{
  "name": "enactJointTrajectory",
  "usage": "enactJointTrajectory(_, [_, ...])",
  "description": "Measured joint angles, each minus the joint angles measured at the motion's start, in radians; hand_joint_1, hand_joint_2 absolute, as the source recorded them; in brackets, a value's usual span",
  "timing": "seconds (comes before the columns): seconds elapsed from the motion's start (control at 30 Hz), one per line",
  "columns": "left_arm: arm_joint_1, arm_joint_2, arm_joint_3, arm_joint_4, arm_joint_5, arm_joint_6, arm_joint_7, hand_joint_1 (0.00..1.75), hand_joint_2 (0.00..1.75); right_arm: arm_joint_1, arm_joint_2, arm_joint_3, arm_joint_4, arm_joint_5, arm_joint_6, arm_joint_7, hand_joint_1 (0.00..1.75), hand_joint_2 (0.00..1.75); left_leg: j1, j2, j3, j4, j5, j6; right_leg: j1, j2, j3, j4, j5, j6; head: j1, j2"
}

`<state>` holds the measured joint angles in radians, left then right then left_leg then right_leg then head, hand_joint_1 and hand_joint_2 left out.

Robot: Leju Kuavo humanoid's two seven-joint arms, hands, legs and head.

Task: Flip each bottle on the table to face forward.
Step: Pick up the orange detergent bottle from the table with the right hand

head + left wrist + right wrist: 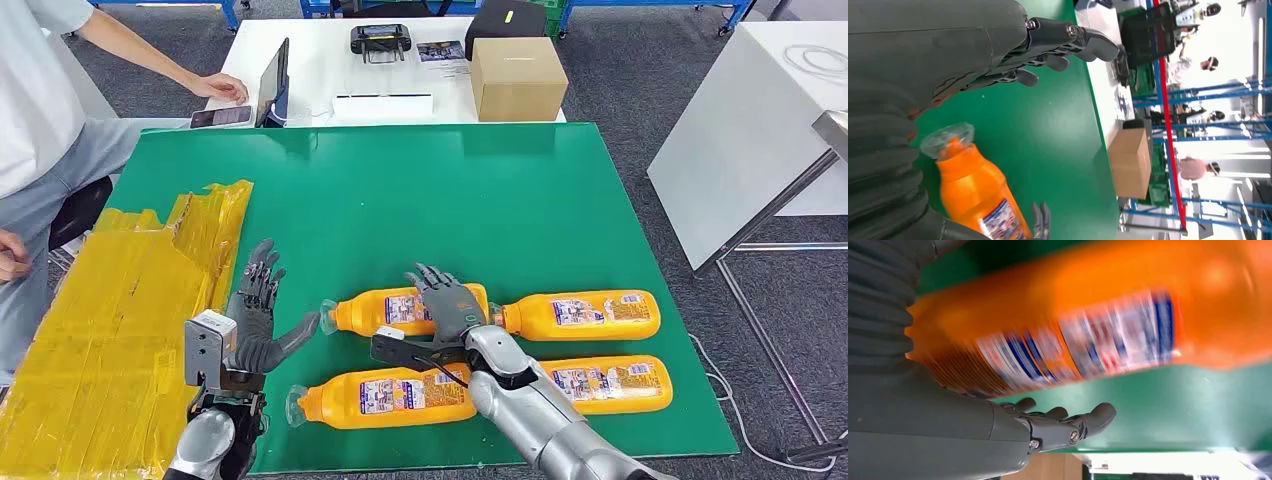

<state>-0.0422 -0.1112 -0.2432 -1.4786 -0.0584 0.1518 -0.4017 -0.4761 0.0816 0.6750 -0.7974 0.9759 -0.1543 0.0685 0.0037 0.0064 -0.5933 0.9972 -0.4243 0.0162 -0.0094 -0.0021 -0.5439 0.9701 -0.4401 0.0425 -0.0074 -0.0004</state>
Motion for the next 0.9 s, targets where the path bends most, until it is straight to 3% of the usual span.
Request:
enactJointTrajectory(0.23, [-0.003,-0.004,0.002,0.012,0.004,-0.003,0.0,0.0,1.75,-0.051,0.012,0.03,0.078,0.038,0.059,0.033,0.0,1.75,0.0,0.0,0.001,0.0,0.0,0.0,0.0,0.0,0.0,0.0,0.0,0.0,0.0,0.0])
enactJointTrajectory(0.27, [-0.004,-0.005,0.002,0.015,0.006,-0.004,0.0,0.0,1.75,-0.059,0.014,0.035,0.091,0.043,0.069,0.036,0.06,1.75,0.0,0.0,0.001,0.0,0.0,0.0,0.0,0.0,0.0,0.0,0.0,0.0,0.0,0.0])
enactJointTrajectory(0.4, [-0.009,-0.006,0.005,0.026,0.008,-0.006,0.0,0.0,1.75,-0.085,0.021,0.052,0.134,0.051,0.081,0.042,1.55,1.75,0.0,0.0,0.003,0.0,0.0,0.0,0.0,0.0,0.002,0.0,0.0,0.0,0.0,0.0])
enactJointTrajectory(0.47, [-0.011,-0.008,0.006,0.031,0.008,-0.007,0.0,0.0,1.75,-0.09,0.024,0.054,0.147,0.05,0.075,0.046,1.71,1.75,0.0,0.0,0.004,0.0,0.0,0.0,0.0,0.0,0.003,0.0,0.0,0.0,0.0,0.0])
enactJointTrajectory(0.9, [-0.009,-0.011,0.01,0.035,0.009,-0.009,0.0,0.0,1.75,-0.072,0.032,0.043,0.151,0.026,-0.044,0.049,1.75,1.75,0.0,0.0,0.003,0.0,0.0,0.0,0.0,0.0,0.003,0.0,0.0,0.0,0.0,0.0])
